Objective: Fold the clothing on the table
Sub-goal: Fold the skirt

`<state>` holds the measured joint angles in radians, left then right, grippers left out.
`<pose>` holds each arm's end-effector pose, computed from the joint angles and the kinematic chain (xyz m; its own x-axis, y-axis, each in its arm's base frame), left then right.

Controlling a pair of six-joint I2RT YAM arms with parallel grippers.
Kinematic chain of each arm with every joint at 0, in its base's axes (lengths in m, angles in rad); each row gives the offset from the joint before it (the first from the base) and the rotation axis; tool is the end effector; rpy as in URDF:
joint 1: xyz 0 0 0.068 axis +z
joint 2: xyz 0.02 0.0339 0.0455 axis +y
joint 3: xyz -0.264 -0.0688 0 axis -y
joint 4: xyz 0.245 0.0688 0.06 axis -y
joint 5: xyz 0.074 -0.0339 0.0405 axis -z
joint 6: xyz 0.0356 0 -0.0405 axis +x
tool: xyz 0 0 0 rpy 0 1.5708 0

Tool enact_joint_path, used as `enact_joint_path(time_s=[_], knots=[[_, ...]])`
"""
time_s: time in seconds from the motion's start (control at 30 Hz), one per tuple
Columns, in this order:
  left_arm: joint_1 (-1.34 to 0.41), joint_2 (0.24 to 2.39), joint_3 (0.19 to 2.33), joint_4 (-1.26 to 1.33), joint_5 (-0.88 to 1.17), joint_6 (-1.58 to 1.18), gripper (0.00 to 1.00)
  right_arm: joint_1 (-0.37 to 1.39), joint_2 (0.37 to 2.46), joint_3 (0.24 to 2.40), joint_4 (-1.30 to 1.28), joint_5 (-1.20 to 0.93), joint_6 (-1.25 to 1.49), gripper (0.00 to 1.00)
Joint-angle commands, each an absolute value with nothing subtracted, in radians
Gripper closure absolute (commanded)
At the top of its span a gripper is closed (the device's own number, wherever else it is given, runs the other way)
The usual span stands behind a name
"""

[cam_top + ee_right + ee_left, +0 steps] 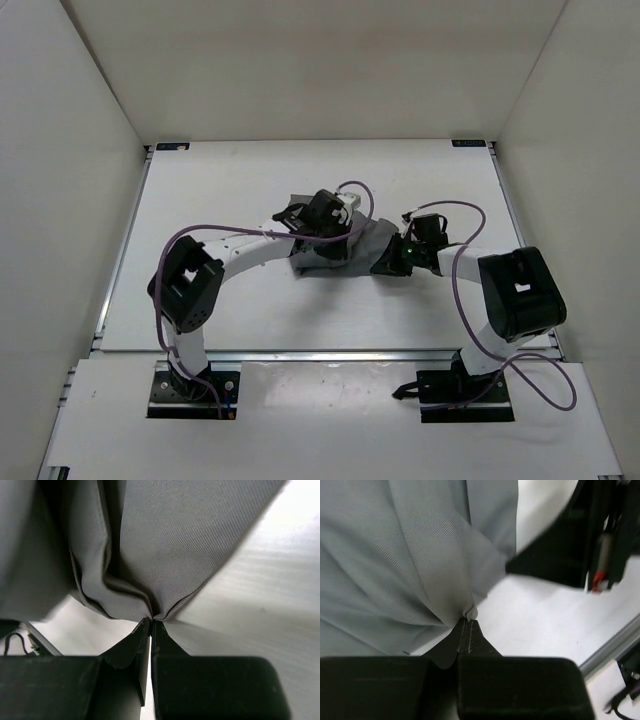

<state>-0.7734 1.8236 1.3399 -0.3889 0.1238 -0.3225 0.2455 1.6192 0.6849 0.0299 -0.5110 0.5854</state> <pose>0.2839 -0.2833 0.2245 -0.7576 0.3001 -0.5797 0.5376 0.7905 -0.2935 0.2786 0.0878 0.1333 -0.9147 0.2677 -0.3028 0.0002 0.7495 0.6620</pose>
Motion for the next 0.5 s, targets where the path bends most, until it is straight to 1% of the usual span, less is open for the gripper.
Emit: enact_joint_path(time_s=[0.0,0.1,0.2,0.37,0.47], knots=[[-0.804,1.781,1.302,-0.286,0.202,-0.394,1.00,0.236,1.647,0.680,0.121,-0.548,0.606,1.00],[-0.836,1.798,1.283,-0.241,0.210,-0.437,1.00,0.253,1.658,0.673,0.130,-0.554,0.621,0.99],[-0.822,1.784,1.291,-0.207,0.206,-0.482,1.00,0.258,1.669,0.680,0.135,-0.546,0.615,1.00],[-0.810,1.801,1.442,-0.310,0.176,-0.433,1.00,0.259,1.675,0.676,0.143,-0.557,0.618,1.00],[-0.833,1.877,1.535,-0.380,0.181,-0.384,1.00,0.262,1.672,0.676,0.124,-0.555,0.618,1.00]])
